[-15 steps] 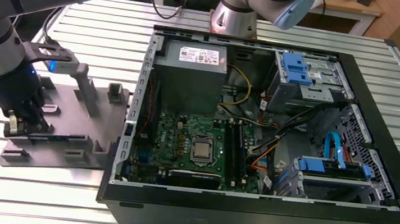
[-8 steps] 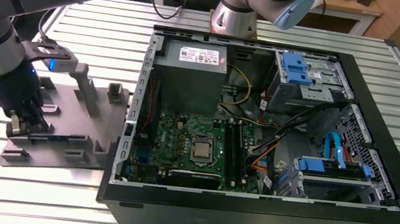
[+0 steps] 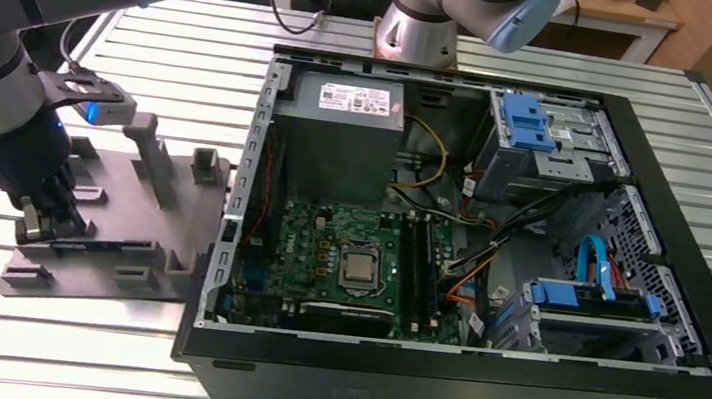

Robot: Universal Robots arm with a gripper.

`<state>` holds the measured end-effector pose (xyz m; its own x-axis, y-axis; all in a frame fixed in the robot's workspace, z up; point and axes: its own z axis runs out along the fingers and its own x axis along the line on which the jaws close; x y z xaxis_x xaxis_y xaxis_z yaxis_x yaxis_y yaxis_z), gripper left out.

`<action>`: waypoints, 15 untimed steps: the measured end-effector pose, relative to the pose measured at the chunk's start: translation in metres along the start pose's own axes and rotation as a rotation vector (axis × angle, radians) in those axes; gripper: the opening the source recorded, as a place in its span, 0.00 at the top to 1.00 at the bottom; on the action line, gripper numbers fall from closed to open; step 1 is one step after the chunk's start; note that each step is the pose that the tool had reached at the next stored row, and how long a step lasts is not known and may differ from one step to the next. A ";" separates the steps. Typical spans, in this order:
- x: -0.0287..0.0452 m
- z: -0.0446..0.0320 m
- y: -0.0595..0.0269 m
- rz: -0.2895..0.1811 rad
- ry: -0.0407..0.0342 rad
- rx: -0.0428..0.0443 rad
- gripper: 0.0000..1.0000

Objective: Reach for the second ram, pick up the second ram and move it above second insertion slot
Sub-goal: 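Pick up the second ram and move it above second insertion slot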

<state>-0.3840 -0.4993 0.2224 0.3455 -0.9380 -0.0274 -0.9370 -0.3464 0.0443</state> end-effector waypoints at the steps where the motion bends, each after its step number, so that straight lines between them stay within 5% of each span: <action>1: 0.0000 0.0000 0.0000 0.000 0.0000 0.0000 0.93; 7: 0.0000 0.0000 0.0000 -0.001 0.0000 -0.0001 0.92; 13: 0.0000 0.0000 0.0000 -0.001 0.0000 0.0000 0.67; 15: 0.0000 0.0000 0.0000 0.000 0.0001 -0.0001 0.67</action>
<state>-0.3840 -0.4993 0.2223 0.3459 -0.9379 -0.0273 -0.9369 -0.3469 0.0444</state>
